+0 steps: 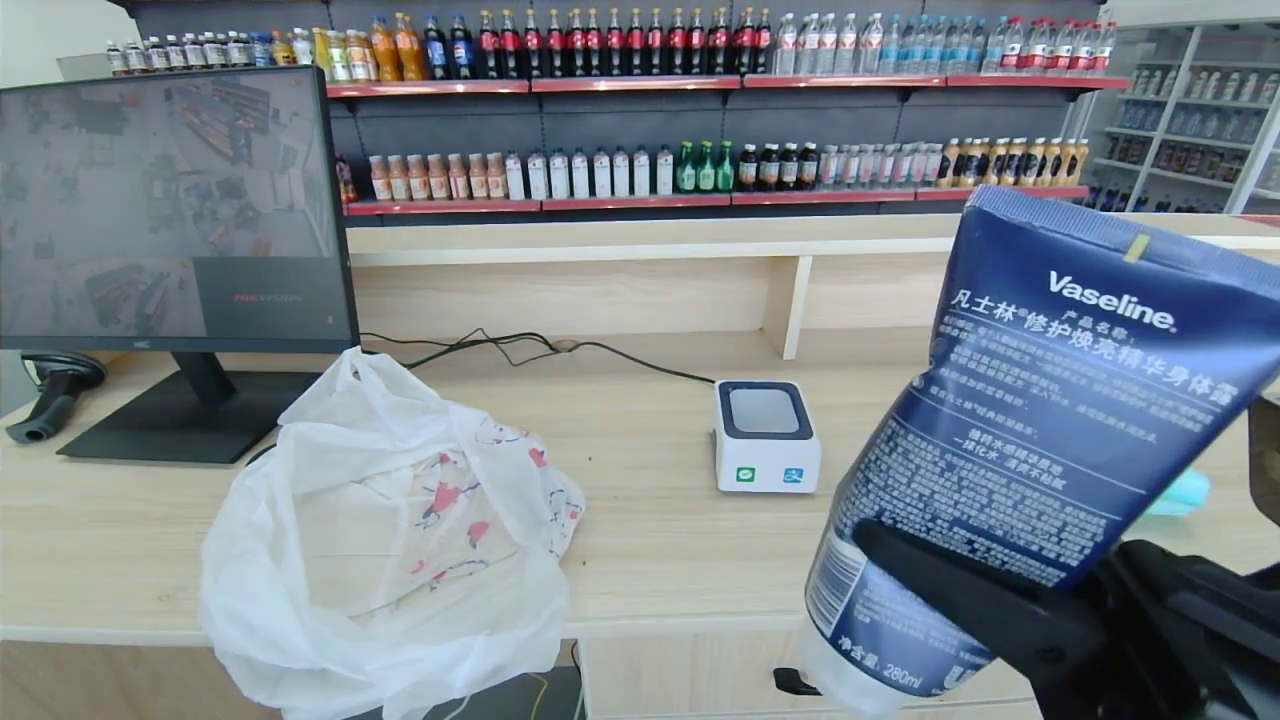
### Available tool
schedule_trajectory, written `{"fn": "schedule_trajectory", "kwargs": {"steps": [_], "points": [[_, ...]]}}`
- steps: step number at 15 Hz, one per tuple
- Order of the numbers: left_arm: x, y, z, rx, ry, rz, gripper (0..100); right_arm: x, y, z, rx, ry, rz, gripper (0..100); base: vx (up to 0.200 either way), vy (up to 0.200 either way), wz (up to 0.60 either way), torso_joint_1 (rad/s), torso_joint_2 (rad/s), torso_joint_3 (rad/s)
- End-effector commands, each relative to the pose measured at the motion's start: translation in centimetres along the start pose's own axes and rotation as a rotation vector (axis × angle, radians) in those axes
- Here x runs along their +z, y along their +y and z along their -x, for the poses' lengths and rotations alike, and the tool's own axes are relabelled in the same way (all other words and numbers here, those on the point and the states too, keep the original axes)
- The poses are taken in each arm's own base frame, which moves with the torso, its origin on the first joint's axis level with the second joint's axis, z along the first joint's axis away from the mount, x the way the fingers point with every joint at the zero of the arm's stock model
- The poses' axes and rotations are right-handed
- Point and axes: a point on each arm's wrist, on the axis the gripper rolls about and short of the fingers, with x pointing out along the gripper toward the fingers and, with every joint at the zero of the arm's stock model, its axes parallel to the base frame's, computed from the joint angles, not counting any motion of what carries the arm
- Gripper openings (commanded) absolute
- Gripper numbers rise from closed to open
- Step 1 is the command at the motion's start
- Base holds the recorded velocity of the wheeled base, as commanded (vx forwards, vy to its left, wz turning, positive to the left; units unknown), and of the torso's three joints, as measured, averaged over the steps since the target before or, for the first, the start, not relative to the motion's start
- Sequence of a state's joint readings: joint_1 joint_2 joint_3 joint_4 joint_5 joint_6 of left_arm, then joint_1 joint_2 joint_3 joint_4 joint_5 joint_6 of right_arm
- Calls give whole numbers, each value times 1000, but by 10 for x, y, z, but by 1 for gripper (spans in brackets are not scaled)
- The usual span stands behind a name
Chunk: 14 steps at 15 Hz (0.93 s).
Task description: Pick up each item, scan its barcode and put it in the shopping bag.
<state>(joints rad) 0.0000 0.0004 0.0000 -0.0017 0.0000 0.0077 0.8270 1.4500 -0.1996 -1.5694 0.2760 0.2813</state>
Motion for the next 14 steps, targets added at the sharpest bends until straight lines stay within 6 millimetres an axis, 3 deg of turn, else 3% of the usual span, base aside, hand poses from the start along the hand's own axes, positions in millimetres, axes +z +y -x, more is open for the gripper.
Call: {"fn": "schedule_trajectory", "kwargs": {"steps": [1,4,7,9,14], "points": [[0,0,0,0,0,0,100,0,-2,-8,11,-4,-65,0,0,0,0,0,0,0],[0,0,0,0,0,0,100,6,-4,-22,26,-38,-178,0,0,0,0,0,0,0],[0,0,0,0,0,0,100,24,11,-34,125,-103,-314,0,0,0,0,0,0,0],[0,0,0,0,0,0,100,31,13,-45,182,-122,-334,0,0,0,0,0,0,0],[0,0,0,0,0,0,100,35,14,-48,232,-115,-361,0,0,0,0,0,0,0]]}}
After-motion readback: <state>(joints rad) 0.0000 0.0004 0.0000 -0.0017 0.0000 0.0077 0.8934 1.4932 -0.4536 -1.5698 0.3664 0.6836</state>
